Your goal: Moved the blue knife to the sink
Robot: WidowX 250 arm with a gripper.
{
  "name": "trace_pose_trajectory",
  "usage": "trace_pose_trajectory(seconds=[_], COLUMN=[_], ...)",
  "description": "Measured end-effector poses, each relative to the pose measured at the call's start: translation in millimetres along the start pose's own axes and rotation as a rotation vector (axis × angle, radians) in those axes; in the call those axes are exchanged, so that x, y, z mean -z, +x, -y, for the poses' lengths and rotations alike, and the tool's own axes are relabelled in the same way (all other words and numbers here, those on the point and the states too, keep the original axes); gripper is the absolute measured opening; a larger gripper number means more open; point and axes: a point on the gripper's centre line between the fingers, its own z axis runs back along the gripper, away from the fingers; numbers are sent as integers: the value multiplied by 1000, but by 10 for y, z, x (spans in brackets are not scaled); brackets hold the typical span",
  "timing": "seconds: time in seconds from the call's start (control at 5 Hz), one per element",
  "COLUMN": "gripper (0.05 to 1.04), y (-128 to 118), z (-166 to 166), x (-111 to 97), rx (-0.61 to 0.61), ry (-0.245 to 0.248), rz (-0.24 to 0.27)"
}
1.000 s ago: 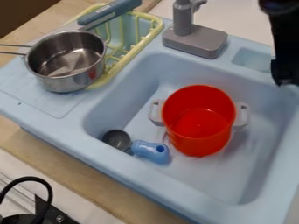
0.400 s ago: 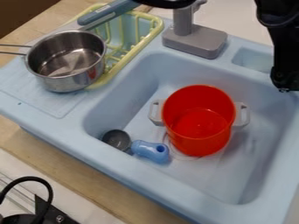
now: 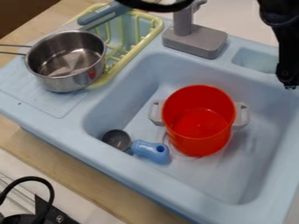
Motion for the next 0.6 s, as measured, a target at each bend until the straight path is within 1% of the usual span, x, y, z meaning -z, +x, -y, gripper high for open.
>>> trace_pose_trajectory(seconds=[0.2,0.4,0.6], gripper=[999,999,999], y=[46,47,64], z=[-39,-54,-27], x=[0,13,85], rx=[28,42,42], ry=[26,37,31], rz=[32,34,55])
